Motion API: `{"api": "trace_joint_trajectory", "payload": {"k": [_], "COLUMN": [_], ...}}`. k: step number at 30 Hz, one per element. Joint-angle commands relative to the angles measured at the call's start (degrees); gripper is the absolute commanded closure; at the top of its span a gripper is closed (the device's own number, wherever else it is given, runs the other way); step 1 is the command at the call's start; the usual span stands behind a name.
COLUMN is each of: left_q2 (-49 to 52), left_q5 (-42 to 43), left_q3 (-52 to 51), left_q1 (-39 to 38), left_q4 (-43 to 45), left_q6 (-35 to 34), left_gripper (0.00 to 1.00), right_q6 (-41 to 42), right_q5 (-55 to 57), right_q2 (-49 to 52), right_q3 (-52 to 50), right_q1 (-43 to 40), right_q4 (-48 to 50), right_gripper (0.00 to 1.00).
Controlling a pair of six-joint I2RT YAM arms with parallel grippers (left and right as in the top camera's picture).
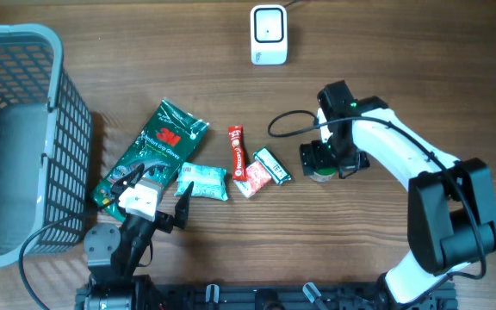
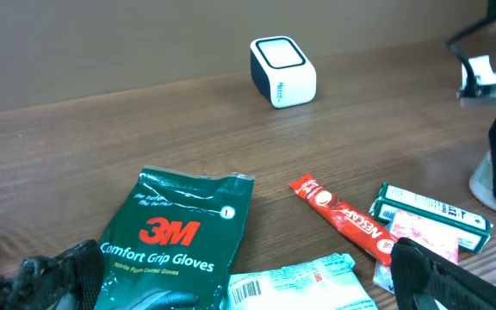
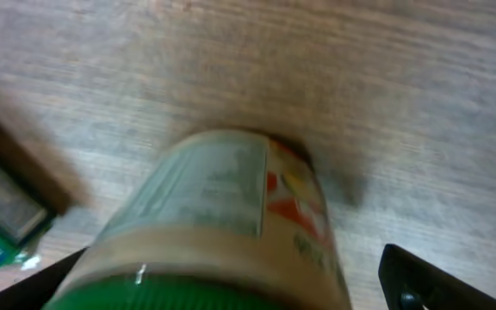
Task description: Scan the item barcode
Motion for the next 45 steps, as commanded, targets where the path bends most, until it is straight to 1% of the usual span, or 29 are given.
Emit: {"api": "trace_joint_trajectory", "payload": {"k": [1, 3, 6, 12, 15, 19, 24, 27, 28, 31, 32, 35, 39, 42, 45], "left_q2": [0.00, 0.00, 0.00, 0.00, 0.00, 0.00, 0.00, 0.00, 0.00, 0.00, 0.00, 0.00, 0.00, 0.00, 0.00], "left_q5": [0.70, 0.70, 0.70, 0.70, 0.70, 0.70, 0.70, 0.70, 0.70, 0.70, 0.70, 0.70, 0.70, 0.70, 0.70], "left_q3": [-0.57, -0.57, -0.57, -0.57, -0.57, -0.57, -0.57, -0.57, -0.57, -0.57, -0.57, -0.57, -0.57, -0.57, -0.57], "left_q1": [0.11, 0.11, 0.11, 0.11, 0.11, 0.11, 0.11, 0.11, 0.11, 0.11, 0.11, 0.11, 0.11, 0.11, 0.11], "left_q4": [0.37, 0.35, 0.35, 0.37, 0.37, 0.35, 0.35, 0.35, 0.37, 0.35, 0.37, 0.35, 0.37, 0.37, 0.35], "left_q6": [-0.50, -0.50, -0.50, -0.50, -0.50, -0.50, -0.50, -0.50, -0.50, -0.50, -0.50, -0.50, -0.50, -0.50, -0.50], "left_gripper": [0.00, 0.00, 0.00, 0.00, 0.00, 0.00, 0.00, 0.00, 0.00, 0.00, 0.00, 0.00, 0.00, 0.00, 0.00], "right_q6": [-1.05, -1.03, -1.03, 0.33, 0.57, 1.99, 1.73, 0.24, 0.20, -1.05, -1.01, -0.94, 0.48, 7.69, 19.39], "right_q5": [-0.85, -0.85, -0.85, -0.85, -0.48, 5.60, 5.84, 5.79, 5.79, 5.29, 4.92, 4.66, -1.44, -1.36, -2.08], "right_q2": [-0.31, -0.31, -0.31, -0.31, -0.28, 1.25, 4.42, 6.16, 6.47, 7.15, 7.15, 7.15, 7.15, 7.15, 7.15], "right_q3": [-3.06, -3.15, -1.97, 7.63, 8.44, 6.12, 5.60, 5.60, 5.57, 4.50, 4.07, 3.91, 4.02, 5.51, 7.87], "right_q1": [-0.22, -0.22, -0.22, 1.38, 3.30, 4.24, 4.24, 4.24, 4.24, 4.24, 4.24, 4.24, 4.22, 4.22, 4.22], "right_q4": [3.02, 3.74, 2.08, -7.82, -7.23, -5.55, -5.51, -4.57, -4.48, -4.37, -4.20, -4.15, -4.55, -5.84, -8.68], "right_gripper": [0.00, 0.00, 0.00, 0.00, 0.00, 0.00, 0.00, 0.01, 0.02, 0.19, 0.22, 0.25, 0.35, 0.36, 0.36]}}
